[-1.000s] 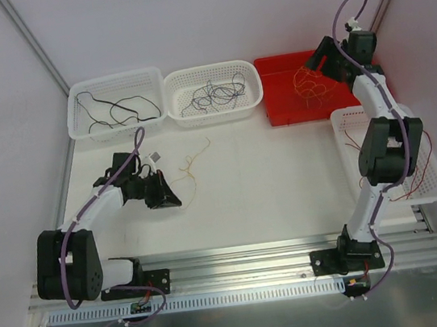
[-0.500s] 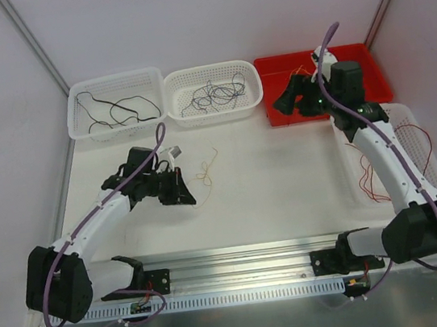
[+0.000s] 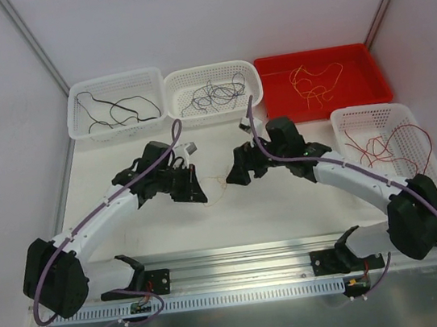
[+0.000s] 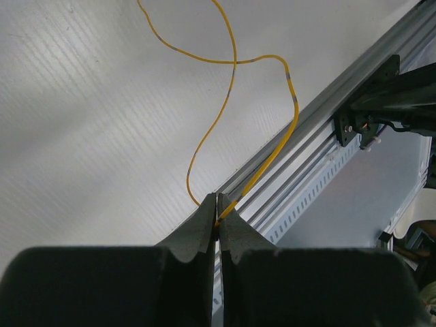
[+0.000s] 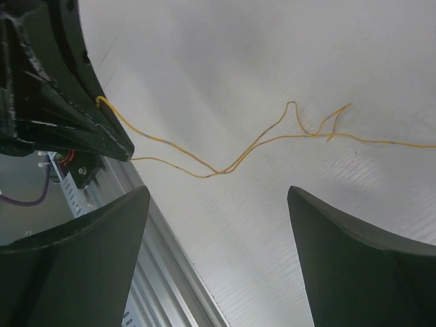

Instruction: Untangle the cables

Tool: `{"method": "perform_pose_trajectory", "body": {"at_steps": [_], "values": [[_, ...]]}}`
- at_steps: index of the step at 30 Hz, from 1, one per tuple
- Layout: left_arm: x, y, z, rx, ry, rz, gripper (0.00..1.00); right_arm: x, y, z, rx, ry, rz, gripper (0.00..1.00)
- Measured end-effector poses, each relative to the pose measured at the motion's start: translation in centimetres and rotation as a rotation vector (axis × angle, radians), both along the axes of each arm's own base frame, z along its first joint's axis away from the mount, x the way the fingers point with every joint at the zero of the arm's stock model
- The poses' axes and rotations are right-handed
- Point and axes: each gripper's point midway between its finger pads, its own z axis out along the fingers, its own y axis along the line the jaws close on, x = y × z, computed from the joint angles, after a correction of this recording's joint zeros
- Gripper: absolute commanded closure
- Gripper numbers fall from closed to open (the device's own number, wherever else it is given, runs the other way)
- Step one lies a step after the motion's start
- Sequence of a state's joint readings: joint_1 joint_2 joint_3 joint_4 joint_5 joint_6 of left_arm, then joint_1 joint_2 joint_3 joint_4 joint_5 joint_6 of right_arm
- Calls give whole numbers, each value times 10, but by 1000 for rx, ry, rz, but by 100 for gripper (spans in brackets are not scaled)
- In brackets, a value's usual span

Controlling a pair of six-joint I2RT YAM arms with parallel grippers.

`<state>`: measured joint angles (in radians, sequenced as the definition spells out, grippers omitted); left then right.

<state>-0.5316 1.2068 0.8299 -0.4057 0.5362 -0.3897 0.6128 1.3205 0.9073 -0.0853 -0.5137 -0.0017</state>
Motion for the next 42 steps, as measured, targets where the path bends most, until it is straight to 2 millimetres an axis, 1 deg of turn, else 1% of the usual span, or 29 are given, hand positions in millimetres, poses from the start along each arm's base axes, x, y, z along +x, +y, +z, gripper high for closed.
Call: {"method": "perform_pose_trajectory", "body": {"at_steps": [4,6,8,10,11,13,14,16,17,19,20,21,23,24,26,27,29,30,31,32,33,34,35,38,40,42], "values": [[0,-5,-2,16,11,-1,100,-1,13,-34,-11,24,-13,17],[-1,-8,-3,22,11,-7,100,1,17,-49,-24,38,-29,21],[-2,-11,-3,29,8,-14,100,4,22,-61,-31,51,-48,25],[-3,-13,-2,31,4,-18,100,8,29,-68,-23,54,-62,30],[-4,-14,-2,31,2,-22,100,10,32,-70,-19,56,-69,35],[-5,-15,-1,33,3,-21,100,13,38,-74,-8,53,-79,43],[-4,-15,-2,35,3,-18,100,14,40,-76,-5,54,-81,52],[-4,-16,-4,44,6,-14,100,15,45,-80,-2,51,-83,65],[-4,-15,-5,49,9,-10,100,15,47,-83,-2,54,-82,78],[-3,-15,-8,57,18,-6,100,14,50,-84,-1,53,-83,88],[-3,-15,-10,62,20,-3,99,13,51,-84,1,52,-85,96],[-2,-15,-11,66,22,-1,96,14,51,-83,3,46,-86,99],[0,-13,-12,76,18,9,89,15,50,-83,-1,39,-90,99],[1,-13,-13,81,15,14,81,15,49,-83,-9,34,-92,99],[4,-10,-15,96,6,33,72,15,43,-83,-36,23,-101,99],[6,-9,-15,106,1,44,63,14,39,-80,-50,13,-104,99],[11,-6,-17,125,-13,67,54,15,30,-72,-92,-10,-119,99],[12,-6,-17,129,-16,73,47,16,27,-66,-104,-22,-123,99],[15,-4,-17,140,-27,84,32,20,24,-58,-123,-44,-133,99],[17,-3,-16,148,-43,84,22,25,21,-48,-142,-69,-146,99],[21,-2,-15,156,-61,91,14,30,18,-36,-158,-94,-160,99],[25,-1,-13,164,-80,98,3,36,15,-23,-170,-126,-176,99],[29,1,-10,172,-105,105,1,42,11,-10,-184,-154,-195,99],[40,8,2,192,-186,128,1,61,-9,27,-226,-234,-264,99],[48,16,13,204,-253,149,1,77,-29,51,-255,-272,-323,99],[56,27,24,218,-316,184,1,96,-55,77,-275,-308,-400,99]]}}
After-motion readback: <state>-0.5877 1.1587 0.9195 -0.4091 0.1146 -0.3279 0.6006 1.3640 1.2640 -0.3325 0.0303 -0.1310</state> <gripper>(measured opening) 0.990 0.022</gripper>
